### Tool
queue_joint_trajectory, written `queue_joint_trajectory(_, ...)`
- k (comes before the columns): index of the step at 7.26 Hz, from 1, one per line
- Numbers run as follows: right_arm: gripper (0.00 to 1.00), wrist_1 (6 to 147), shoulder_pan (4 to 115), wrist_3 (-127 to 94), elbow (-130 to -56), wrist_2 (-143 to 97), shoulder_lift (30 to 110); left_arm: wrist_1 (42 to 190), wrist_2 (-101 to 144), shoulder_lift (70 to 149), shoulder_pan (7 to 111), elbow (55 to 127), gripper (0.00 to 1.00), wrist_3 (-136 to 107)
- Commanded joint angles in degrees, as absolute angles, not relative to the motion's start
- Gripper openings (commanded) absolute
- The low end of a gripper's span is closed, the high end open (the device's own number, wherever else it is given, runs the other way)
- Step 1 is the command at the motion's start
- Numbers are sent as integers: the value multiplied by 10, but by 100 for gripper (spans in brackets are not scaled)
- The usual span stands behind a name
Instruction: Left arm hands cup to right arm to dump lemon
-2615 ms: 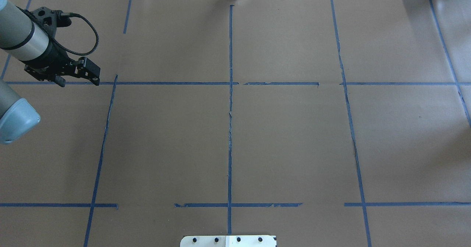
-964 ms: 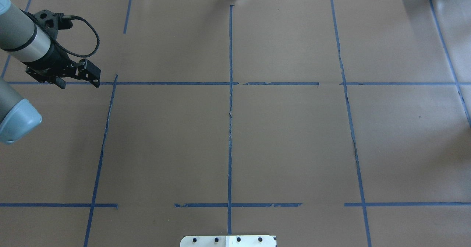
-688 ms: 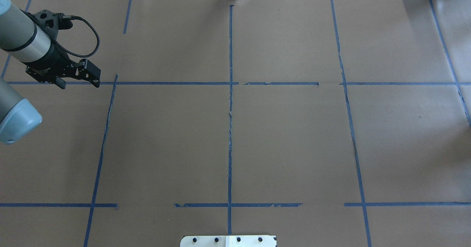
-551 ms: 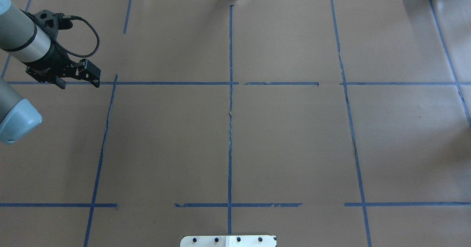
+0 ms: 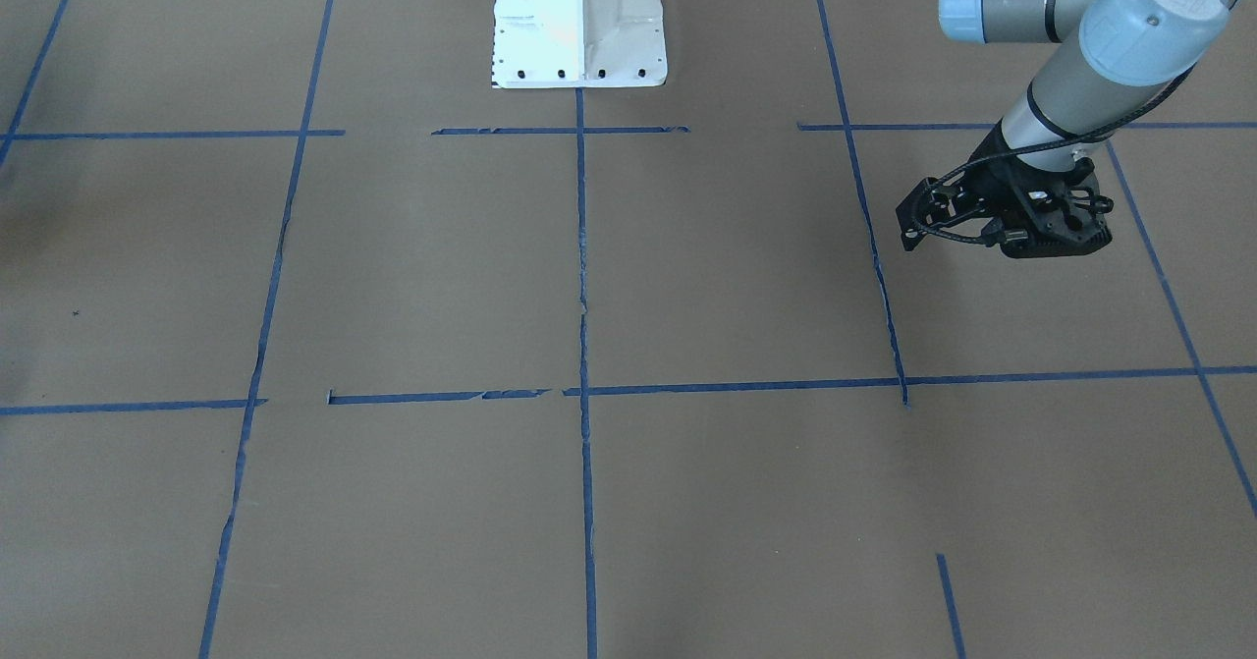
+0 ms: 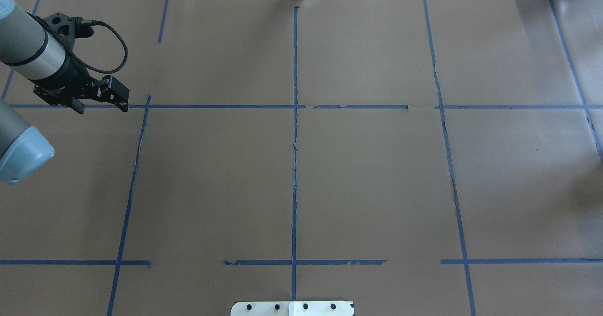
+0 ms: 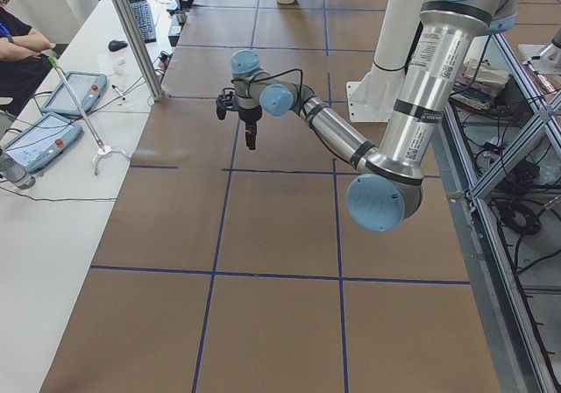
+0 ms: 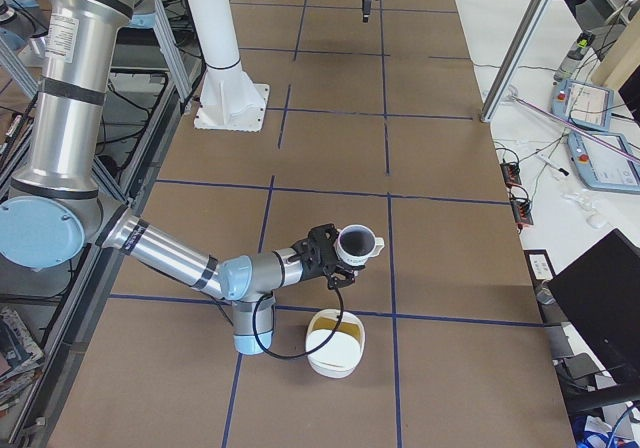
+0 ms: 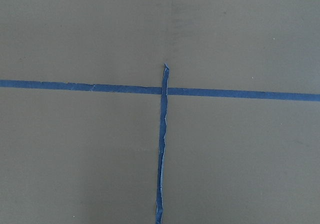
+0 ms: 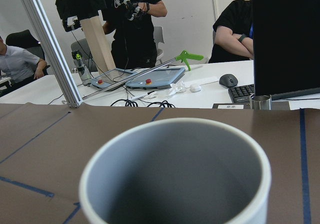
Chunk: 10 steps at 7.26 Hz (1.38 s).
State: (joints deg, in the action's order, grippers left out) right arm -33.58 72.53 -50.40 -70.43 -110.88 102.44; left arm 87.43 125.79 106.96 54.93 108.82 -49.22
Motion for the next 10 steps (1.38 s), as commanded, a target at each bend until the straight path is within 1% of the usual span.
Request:
queue_joint_trajectory(1, 3, -311, 728, -488, -710, -1128, 996, 862, 1259, 1076, 548, 1089, 100, -494)
queue_joint_trajectory(3, 4, -164, 727, -464, -792, -1137, 965, 777, 1259, 1133, 547, 1095, 100, -492)
queue_joint_trajectory(5, 9, -73, 711, -350, -802, -1131, 912, 771, 1259, 1165, 506, 1087, 100, -492)
queue_joint_trajectory(6, 12, -41, 681, -346, -802, -1122, 873, 771, 1259, 1175, 503, 1087, 100, -493)
queue_joint_trajectory(7, 13, -12, 639, -347, -807, -1071, 840, 774, 1261, 1185, 502, 1088, 100, -493)
queue_joint_trajectory(8, 16, 27, 561, -348, -834, -975, 825, 773, 1261, 1201, 501, 1075, 100, -494)
queue_joint_trajectory(9, 20, 94, 490, -349, -865, -880, 790, 776, 1261, 1208, 501, 1067, 100, -523)
queue_joint_trajectory(10, 26, 156, 438, -350, -889, -821, 766, 777, 1261, 1236, 500, 1048, 100, -575)
